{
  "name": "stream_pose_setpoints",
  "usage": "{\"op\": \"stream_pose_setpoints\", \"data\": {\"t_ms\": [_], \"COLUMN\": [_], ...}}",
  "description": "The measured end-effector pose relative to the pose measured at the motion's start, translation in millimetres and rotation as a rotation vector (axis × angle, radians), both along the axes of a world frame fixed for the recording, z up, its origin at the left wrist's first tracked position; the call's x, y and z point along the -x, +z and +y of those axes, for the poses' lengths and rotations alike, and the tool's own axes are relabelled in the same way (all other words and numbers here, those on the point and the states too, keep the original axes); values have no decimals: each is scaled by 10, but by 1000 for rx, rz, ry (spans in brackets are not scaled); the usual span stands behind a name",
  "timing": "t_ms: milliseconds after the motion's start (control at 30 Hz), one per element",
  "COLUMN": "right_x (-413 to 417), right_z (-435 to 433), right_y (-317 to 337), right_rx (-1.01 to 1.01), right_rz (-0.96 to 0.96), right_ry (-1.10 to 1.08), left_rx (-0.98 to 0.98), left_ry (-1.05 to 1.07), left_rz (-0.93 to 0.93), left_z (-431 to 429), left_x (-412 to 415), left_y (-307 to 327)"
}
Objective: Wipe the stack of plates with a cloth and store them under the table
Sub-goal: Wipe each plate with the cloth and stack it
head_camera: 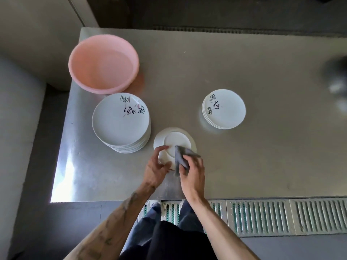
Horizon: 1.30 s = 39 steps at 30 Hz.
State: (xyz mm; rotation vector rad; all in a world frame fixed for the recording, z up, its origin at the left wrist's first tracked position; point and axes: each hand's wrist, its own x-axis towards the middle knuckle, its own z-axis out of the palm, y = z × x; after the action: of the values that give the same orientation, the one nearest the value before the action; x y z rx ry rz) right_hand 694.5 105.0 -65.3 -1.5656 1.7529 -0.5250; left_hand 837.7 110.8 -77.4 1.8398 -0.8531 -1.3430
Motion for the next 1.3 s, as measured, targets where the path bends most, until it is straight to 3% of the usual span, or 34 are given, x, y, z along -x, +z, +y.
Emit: {"op": "stream_pose_setpoints", "data": {"t_ms": [200, 600, 867, 1133, 1300], "right_x": [332, 385, 437, 322, 479], "right_z": [-334, -476, -403, -175, -465], "right_y": [-14, 3, 2, 30, 19], "right_rx": [-23, -58, -60, -11, -63], "right_rz": [-26, -15, 5, -36, -4], "right_ry": [25, 50, 47, 46, -30], "left_rx": [75, 40, 17, 12, 44], "left_ry": [6, 122, -16, 6, 15], "left_rz": [31, 21, 46, 52, 115], "left_z": [-1, -172, -190, -198, -190], "left_x": [134, 217, 253, 277, 286], "left_y": [65, 96, 106, 57, 85]}}
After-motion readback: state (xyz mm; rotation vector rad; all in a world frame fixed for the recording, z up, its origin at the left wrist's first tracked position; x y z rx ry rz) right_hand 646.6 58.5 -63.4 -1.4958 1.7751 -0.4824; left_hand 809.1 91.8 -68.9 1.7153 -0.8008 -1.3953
